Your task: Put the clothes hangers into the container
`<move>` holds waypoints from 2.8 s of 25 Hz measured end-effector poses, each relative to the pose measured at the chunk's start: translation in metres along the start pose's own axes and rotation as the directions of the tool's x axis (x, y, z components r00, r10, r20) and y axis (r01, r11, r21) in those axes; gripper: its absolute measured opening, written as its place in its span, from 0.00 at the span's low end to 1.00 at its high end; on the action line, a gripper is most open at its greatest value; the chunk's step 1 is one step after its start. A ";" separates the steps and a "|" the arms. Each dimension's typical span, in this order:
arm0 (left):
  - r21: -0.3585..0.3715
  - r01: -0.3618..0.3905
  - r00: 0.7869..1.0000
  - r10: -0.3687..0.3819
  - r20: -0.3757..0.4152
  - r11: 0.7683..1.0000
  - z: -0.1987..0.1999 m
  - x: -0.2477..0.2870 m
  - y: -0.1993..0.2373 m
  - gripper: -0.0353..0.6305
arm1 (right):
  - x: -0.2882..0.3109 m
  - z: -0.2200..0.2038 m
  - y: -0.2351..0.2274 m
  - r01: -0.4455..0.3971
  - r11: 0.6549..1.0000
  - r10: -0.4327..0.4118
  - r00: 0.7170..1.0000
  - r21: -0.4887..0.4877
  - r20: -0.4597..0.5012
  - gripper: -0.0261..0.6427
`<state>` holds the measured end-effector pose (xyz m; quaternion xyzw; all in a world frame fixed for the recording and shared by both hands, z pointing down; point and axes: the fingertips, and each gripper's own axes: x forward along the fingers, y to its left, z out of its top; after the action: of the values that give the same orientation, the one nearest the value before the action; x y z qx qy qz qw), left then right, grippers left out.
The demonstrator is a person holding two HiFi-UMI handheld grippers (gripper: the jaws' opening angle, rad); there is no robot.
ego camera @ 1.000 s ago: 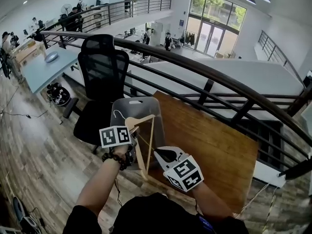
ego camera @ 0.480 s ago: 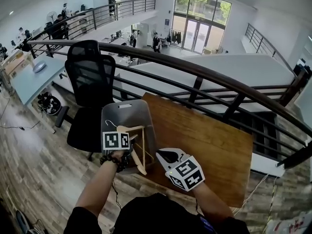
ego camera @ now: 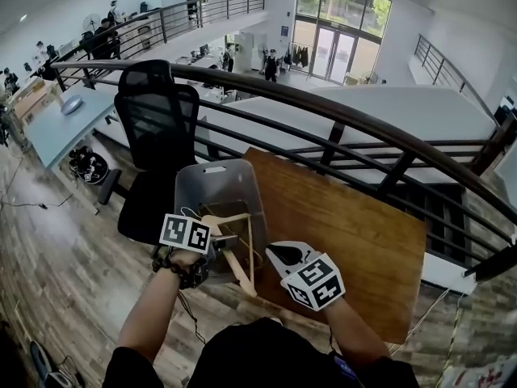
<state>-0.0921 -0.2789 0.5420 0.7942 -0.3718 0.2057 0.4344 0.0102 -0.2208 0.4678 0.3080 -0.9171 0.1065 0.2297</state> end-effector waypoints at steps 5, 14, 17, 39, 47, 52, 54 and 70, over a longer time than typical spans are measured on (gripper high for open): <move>0.040 -0.003 1.000 0.004 -0.020 0.999 -0.010 -0.021 -0.003 0.60 | 0.008 -0.001 0.001 -0.021 1.000 0.021 1.000 0.003 -0.007 0.03; 0.033 -0.049 0.999 0.049 0.003 0.998 0.000 -0.020 0.009 0.60 | 0.017 0.004 0.012 -0.067 0.998 0.067 0.998 -0.004 -0.008 0.03; -0.098 0.087 0.996 -0.088 -0.007 0.991 -0.008 -0.011 -0.004 0.60 | 0.015 0.003 0.012 -0.076 0.997 0.076 0.997 -0.003 -0.004 0.03; -0.156 0.097 0.995 -0.096 0.015 0.983 -0.010 -0.014 -0.004 0.60 | -0.001 -0.034 0.063 -0.165 0.763 0.115 0.986 -0.625 -0.119 0.20; -0.153 0.157 0.987 -0.151 0.050 0.976 -0.004 -0.026 -0.017 0.60 | 0.007 -0.007 0.046 -0.065 0.792 0.032 0.997 -0.607 -0.065 0.16; -0.057 0.137 0.990 -0.135 0.049 0.989 -0.009 -0.041 -0.033 0.60 | 0.016 -0.005 0.046 -0.069 0.777 0.022 0.996 -0.626 -0.083 0.18; -0.001 0.104 0.994 -0.104 0.043 0.995 -0.012 -0.044 -0.035 0.60 | 0.017 -0.007 0.047 -0.097 0.791 0.046 0.994 -0.604 -0.099 0.19; 0.263 -0.071 0.977 0.014 0.212 0.962 0.012 -0.057 -0.046 0.59 | 0.004 0.006 0.047 -0.161 0.927 0.164 0.986 -0.340 -0.019 0.39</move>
<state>-0.0931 -0.2499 0.4741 0.8549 -0.4006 0.1794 0.2765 -0.0239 -0.1881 0.4618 0.1872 -0.9451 -0.0362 0.2654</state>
